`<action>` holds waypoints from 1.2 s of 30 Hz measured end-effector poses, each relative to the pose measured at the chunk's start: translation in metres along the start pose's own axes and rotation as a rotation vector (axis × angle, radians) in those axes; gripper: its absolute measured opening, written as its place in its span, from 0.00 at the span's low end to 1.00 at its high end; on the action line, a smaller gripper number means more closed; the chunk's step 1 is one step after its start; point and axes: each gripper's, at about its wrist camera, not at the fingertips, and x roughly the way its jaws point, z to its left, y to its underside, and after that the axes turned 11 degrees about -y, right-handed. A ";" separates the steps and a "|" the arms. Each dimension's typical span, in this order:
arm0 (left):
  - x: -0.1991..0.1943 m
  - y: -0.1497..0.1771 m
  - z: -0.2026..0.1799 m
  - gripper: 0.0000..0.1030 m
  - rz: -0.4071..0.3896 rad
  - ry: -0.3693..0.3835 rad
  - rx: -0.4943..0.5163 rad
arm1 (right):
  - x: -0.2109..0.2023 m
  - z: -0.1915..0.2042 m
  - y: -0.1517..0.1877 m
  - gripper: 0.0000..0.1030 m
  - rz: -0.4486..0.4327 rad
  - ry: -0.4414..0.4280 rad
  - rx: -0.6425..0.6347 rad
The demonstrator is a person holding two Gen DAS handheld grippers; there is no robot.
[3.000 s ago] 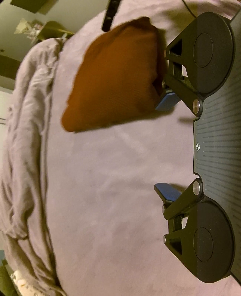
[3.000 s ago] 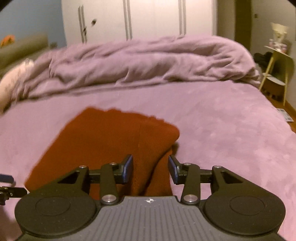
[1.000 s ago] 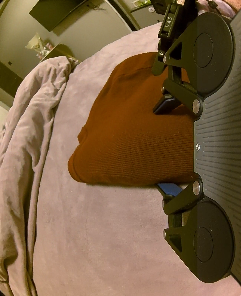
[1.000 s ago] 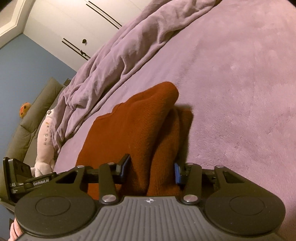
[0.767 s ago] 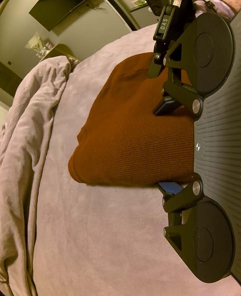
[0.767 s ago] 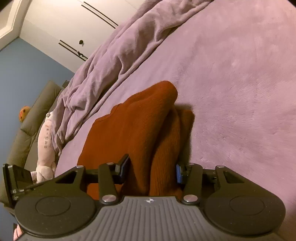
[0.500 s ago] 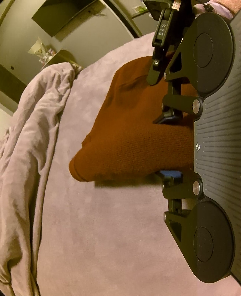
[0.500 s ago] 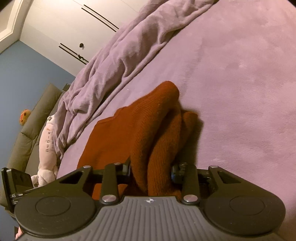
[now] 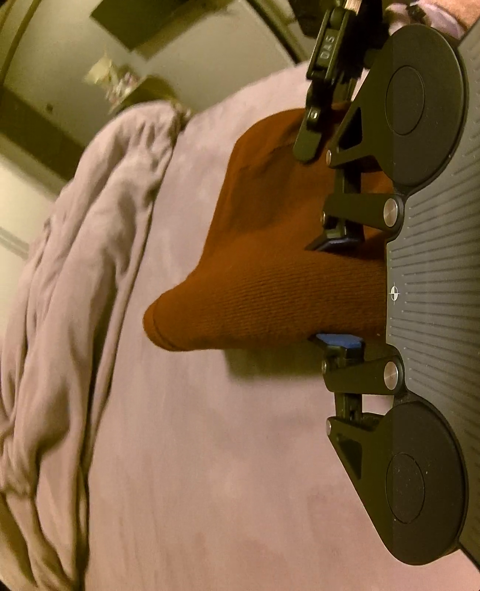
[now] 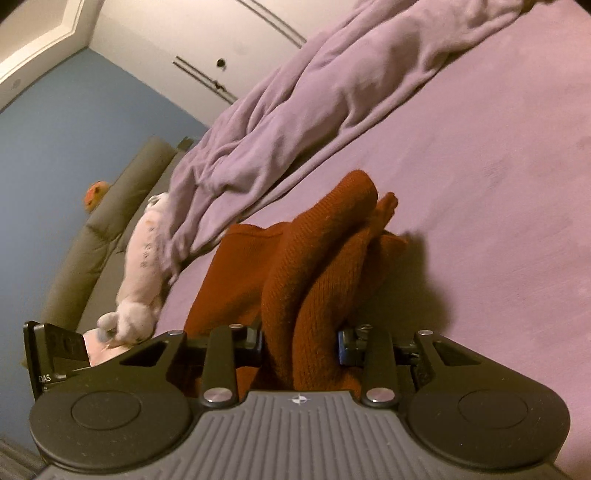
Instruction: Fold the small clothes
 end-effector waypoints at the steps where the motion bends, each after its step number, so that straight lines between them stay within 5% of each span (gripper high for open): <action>1: -0.001 0.003 0.007 0.48 -0.001 -0.046 0.000 | 0.006 0.001 0.004 0.33 0.010 0.010 -0.002; 7: -0.026 0.019 0.028 0.52 -0.108 -0.212 0.047 | 0.002 0.034 0.028 0.43 -0.035 0.323 -0.198; 9: -0.030 0.017 0.026 0.54 -0.173 -0.258 0.025 | -0.004 0.052 0.033 0.43 -0.112 0.343 -0.252; 12: -0.020 0.009 0.018 0.77 -0.214 -0.271 -0.066 | 0.014 0.084 0.040 0.44 -0.195 0.349 -0.368; 17: 0.010 -0.003 -0.001 0.83 -0.288 -0.327 -0.140 | 0.072 0.098 0.035 0.52 -0.276 0.372 -0.531; 22: 0.061 -0.002 -0.022 0.84 -0.228 -0.401 -0.057 | 0.108 0.066 0.039 0.53 -0.256 0.517 -0.612; 26: 0.087 0.009 -0.030 0.92 -0.230 -0.447 -0.018 | 0.100 0.039 0.036 0.53 -0.270 0.558 -0.541; 31: 0.096 0.006 -0.007 1.00 -0.175 -0.383 -0.140 | 0.099 0.017 0.029 0.54 -0.264 0.559 -0.436; 36: 0.079 0.002 -0.001 0.99 -0.117 -0.330 -0.132 | 0.097 0.030 0.030 0.64 -0.220 0.577 -0.444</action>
